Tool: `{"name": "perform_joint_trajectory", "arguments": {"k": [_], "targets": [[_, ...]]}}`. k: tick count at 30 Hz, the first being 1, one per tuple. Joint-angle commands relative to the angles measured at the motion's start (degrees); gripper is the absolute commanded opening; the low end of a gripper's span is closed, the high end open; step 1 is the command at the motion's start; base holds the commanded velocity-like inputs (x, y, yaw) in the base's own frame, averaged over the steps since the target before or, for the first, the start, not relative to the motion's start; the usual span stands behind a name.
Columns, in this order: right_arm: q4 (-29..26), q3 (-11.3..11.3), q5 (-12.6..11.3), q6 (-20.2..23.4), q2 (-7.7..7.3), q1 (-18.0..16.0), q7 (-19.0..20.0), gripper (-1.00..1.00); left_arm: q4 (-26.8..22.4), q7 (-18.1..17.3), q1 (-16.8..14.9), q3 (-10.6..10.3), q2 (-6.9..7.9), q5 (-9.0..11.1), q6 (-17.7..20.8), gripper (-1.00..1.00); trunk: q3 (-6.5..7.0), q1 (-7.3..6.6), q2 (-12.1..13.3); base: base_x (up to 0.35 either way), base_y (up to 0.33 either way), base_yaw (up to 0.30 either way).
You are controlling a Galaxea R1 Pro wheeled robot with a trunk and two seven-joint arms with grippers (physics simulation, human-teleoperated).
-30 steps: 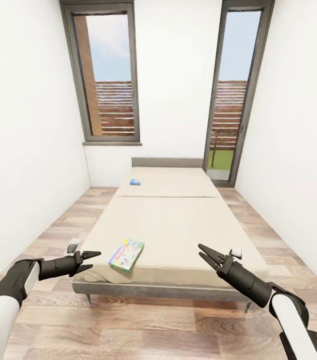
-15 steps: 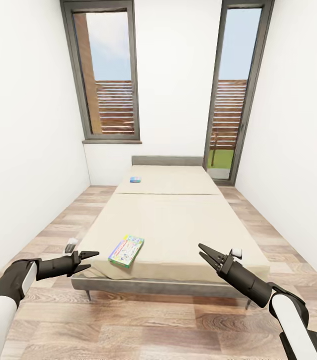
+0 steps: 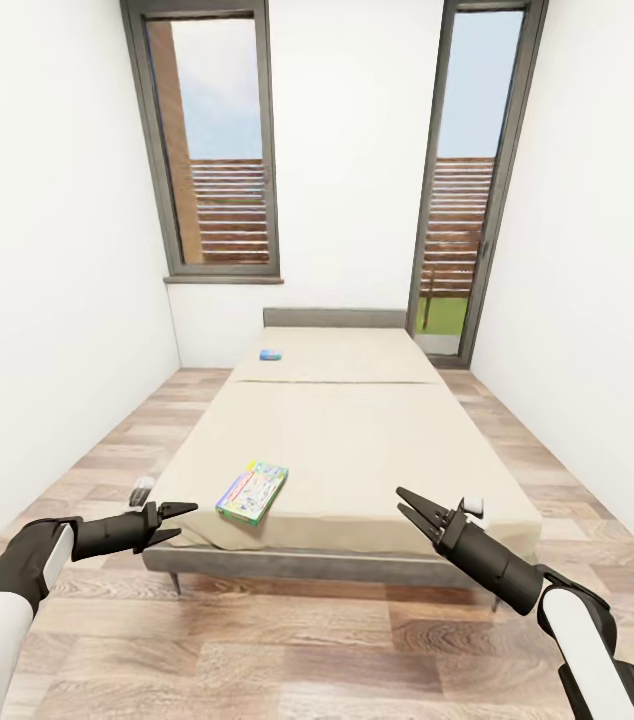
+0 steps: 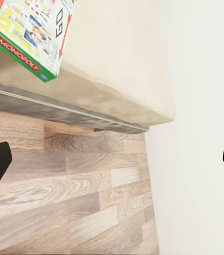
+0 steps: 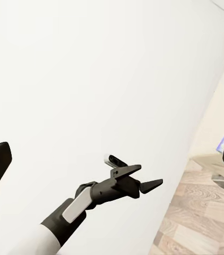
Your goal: Put all the toys in the child's room - the three board games (two on the bed and one on the table), the two jigsaw puzzles on the table, and the tennis ball on the table - inside the toy box on the table in the child's room.
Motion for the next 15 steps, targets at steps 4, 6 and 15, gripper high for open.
{"name": "perform_joint_trajectory", "arguments": {"k": [4, 6, 15], "targets": [[0.0, -0.1, -0.1, 0.4, 0.01, 0.0, 0.1, 1.0, 0.0, -0.2, -0.1, 0.2, -0.03, -0.2, 0.4, 1.0, -0.78, 0.88, -1.6, 0.0, 0.0, 0.0], [0.0, -0.1, -0.1, 0.4, -0.02, 0.0, 0.1, 1.0, 0.0, -0.2, -0.1, 0.2, -0.03, -0.2, 0.3, 1.0, -1.14, 1.31, -2.4, 0.0, 0.0, 0.0], [-0.1, -0.1, -0.2, 0.4, -0.06, 0.0, 0.1, 1.0, 0.0, -0.3, -0.1, 0.2, 0.02, -0.2, 0.1, 1.0, -2.76, 3.29, -6.1, 0.0, 0.0, 0.0]]}}
